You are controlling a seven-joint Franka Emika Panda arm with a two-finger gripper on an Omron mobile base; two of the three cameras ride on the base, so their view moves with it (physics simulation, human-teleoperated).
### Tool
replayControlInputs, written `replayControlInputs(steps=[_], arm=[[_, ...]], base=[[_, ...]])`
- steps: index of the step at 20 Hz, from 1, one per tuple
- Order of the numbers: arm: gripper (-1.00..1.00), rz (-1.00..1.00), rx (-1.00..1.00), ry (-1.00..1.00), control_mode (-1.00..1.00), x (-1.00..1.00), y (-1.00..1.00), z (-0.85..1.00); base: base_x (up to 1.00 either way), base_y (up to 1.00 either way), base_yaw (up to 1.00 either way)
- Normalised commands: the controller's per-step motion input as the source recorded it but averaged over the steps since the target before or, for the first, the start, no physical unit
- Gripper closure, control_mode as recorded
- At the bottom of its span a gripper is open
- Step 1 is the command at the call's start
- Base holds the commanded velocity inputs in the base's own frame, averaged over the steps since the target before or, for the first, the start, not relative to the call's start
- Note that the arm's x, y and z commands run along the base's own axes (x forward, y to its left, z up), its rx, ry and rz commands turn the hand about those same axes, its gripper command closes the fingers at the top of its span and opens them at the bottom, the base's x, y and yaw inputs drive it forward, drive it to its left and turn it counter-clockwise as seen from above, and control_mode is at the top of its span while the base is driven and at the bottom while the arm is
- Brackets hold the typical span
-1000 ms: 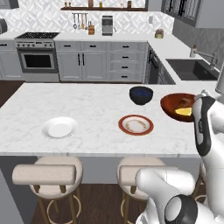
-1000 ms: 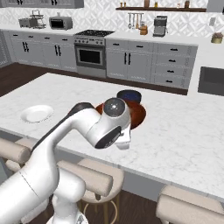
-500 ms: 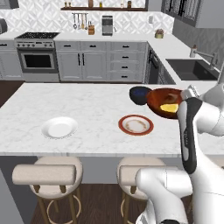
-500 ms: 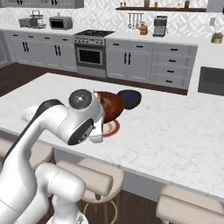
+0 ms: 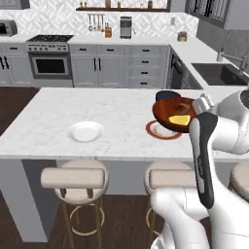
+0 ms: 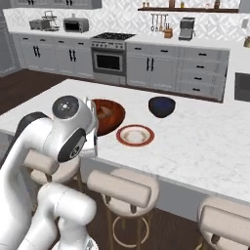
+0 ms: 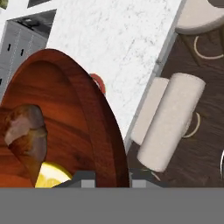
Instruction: Pick the chicken drumstick and lemon wedge from their plates and place them in the bowl. Then put the bowl in the fridge.
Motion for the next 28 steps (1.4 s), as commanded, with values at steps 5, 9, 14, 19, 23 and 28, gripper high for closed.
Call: replayControlInputs(steps=[5,9,14,19,23,28], arm=[[1.00,0.00,0.00,0.00,1.00,0.00,0.00,0.00],[1.00,0.00,0.00,0.00,1.00,0.00,0.00,0.00],[1.00,0.00,0.00,0.00,1.00,0.00,0.00,0.00],[1.00,0.00,0.00,0.00,1.00,0.00,0.00,0.00],[1.00,0.00,0.00,0.00,1.00,0.00,0.00,0.00],[1.00,0.00,0.00,0.00,1.00,0.00,0.00,0.00]], base=[[-0.73,1.00,0.26],[-0.13,1.00,0.40],[-0.01,1.00,0.44],[0.37,1.00,0.27],[0.92,1.00,0.16],[1.00,1.00,0.05]])
